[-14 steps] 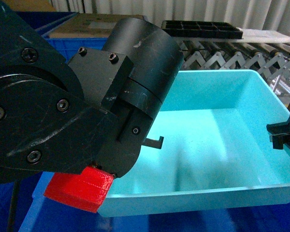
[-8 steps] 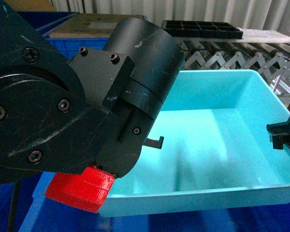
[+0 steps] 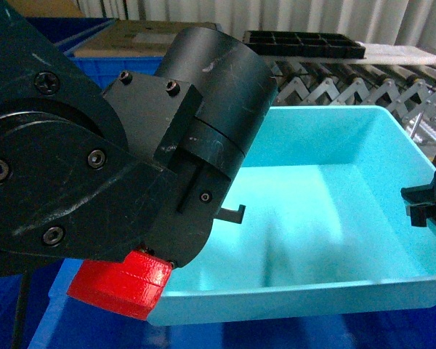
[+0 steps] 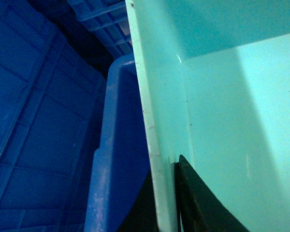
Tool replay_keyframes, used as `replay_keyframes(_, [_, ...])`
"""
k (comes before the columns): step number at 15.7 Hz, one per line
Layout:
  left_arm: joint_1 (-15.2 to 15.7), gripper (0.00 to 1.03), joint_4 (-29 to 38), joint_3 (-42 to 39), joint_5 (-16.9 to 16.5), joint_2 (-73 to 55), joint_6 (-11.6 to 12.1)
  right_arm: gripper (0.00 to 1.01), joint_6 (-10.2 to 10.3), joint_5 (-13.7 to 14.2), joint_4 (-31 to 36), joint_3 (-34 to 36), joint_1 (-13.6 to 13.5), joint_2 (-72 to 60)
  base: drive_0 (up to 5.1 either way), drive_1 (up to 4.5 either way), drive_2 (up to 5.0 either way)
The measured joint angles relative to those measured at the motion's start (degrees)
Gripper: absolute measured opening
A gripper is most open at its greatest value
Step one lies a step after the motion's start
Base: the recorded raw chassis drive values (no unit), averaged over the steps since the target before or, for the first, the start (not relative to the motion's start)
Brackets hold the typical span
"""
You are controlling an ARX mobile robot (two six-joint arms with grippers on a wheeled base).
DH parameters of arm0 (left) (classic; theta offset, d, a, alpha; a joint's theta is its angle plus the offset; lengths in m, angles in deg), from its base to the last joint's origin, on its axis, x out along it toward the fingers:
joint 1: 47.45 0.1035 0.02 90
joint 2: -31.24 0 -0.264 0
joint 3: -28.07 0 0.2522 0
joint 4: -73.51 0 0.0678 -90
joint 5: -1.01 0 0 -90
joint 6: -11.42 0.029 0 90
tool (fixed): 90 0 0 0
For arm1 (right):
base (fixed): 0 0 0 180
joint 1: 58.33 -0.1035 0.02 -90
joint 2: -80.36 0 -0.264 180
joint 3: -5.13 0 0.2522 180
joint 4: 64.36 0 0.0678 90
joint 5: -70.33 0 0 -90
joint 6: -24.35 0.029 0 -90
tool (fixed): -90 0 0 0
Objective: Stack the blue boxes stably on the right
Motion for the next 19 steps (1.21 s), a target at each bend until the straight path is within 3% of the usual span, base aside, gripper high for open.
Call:
replay_keyframes(1, [0.0, 0.19, -0.4, 0.0, 3.1, 0.0, 2.3, 0.25, -2.5, 0.0, 0.0, 0.0, 0.0, 0.1, 0.0, 0.0, 0.0])
replay_keyframes(2, [0.7, 0.41, -1.0, 0.0, 5.6, -0.5, 5.5, 0.47, -4.9, -0.2, 0.4, 0.0, 0.0, 1.0, 0.0, 0.0, 0.0])
replay_keyframes(3, [1.1, 0.63, -0.9, 0.0, 6.4, -0.5, 6.1, 0.69, -5.7, -0.2, 0.4, 0.0, 0.0, 1.0, 0.0, 0.0, 0.0])
replay_keyframes(6, [0.9, 0.99, -0.9, 0.0, 6.4, -0.5, 6.7, 1.0, -5.9, -0.2, 0.4, 0.0, 0.0, 1.0, 0.0, 0.0, 0.0])
replay_keyframes(11, [1.0, 0.98, -0.9, 0.0, 6.4, -0.5, 7.0, 0.98, -6.1, -0.2, 0.5, 0.0, 0.0, 1.0, 0.0, 0.0, 0.0])
replay_keyframes(13, [1.2, 0.98, 5.7, 0.0, 5.3, 0.0, 11.4, 0.98, -5.9, -1.3, 0.5, -0.5, 0.0, 2.1, 0.0, 0.0, 0.0])
replay_keyframes(15, [1.8, 0.98, 5.9, 0.9, 3.1, 3.3, 15.1, 0.98, -4.9, -2.2, 0.0, -3.0, 0.0, 4.8, 0.0, 0.0, 0.0])
replay_keyframes(17, [2.3, 0.98, 6.4, 1.1, 1.6, 7.2, 17.3, 0.98, -3.7, -3.0, -0.3, -4.5, 0.0, 7.7, 0.0, 0.0, 0.0])
replay_keyframes(18, [3.0, 0.98, 6.6, -0.3, -0.2, 10.3, 17.7, 0.98, -2.9, -3.8, -1.6, -4.9, 0.0, 9.2, 0.0, 0.0, 0.0])
replay_keyframes(19, [6.4, 0.98, 10.6, -7.1, -4.1, 20.0, 19.2, 0.98, -0.9, -5.0, -1.7, -4.9, 1.1, 14.8, 0.0, 0.0, 0.0])
